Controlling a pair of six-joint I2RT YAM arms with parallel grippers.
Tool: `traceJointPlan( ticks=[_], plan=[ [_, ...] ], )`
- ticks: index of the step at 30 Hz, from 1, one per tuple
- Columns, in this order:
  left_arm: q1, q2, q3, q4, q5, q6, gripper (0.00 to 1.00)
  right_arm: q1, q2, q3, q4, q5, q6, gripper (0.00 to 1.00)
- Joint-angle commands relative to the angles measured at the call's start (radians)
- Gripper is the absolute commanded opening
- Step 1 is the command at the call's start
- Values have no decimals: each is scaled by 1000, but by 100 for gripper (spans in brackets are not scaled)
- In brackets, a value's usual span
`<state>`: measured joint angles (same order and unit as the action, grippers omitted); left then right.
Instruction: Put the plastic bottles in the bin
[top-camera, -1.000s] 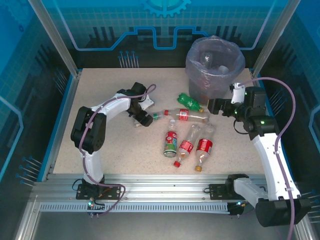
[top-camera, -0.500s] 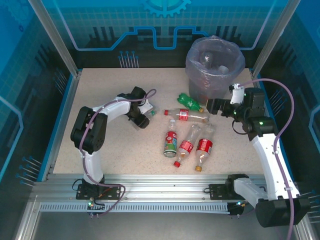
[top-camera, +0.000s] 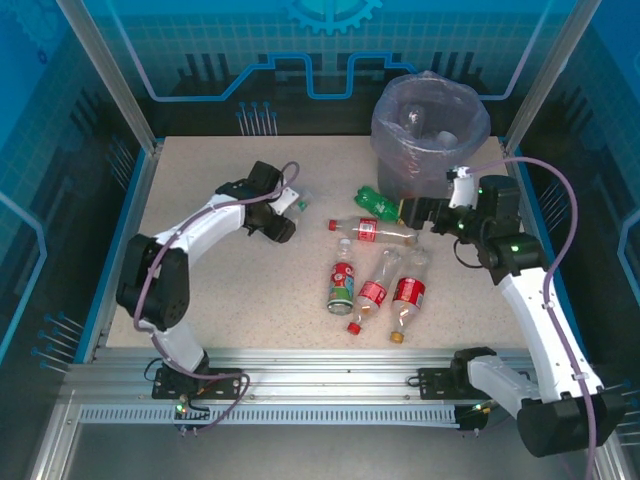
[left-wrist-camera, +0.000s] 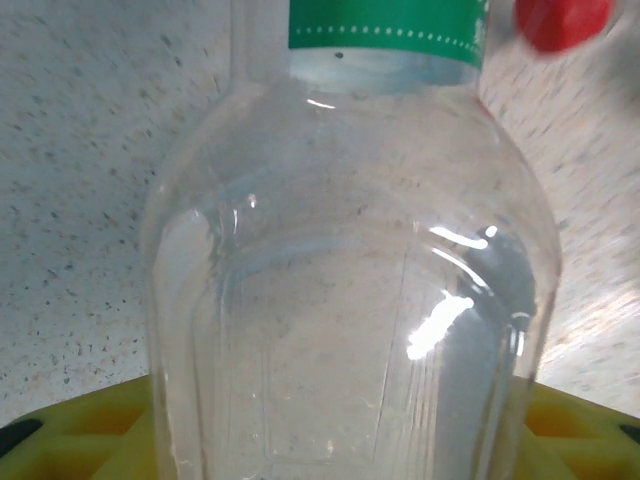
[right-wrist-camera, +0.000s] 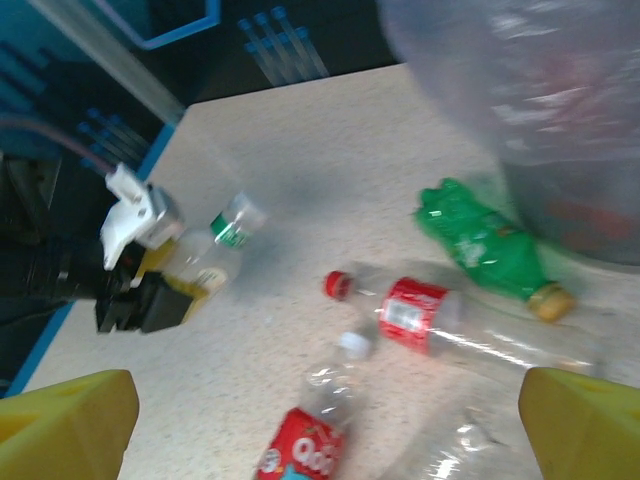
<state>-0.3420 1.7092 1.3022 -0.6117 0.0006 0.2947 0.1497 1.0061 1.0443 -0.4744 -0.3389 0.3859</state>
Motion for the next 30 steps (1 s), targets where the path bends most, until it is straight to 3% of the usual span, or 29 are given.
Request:
traceJointPlan(
  ticks=[1,8,15,20,30],
  plan=[
    [6,-99,-42,43,151,-135,57,94,42,-18,144,-28,65,97],
    [6,-256,-150,109,319,-273,54,247,200,-16,402,-61,149,90],
    [-1,-347,-331,380,532,-525,47,330,380,43,504,-57,180,82],
    [-55,-370,-439,584,547,-620,47,357,478,51,623,-72,247,76],
    [-115,-359,-464,680,540,-661,47,358,601,87,673,-99,295,72]
  ],
)
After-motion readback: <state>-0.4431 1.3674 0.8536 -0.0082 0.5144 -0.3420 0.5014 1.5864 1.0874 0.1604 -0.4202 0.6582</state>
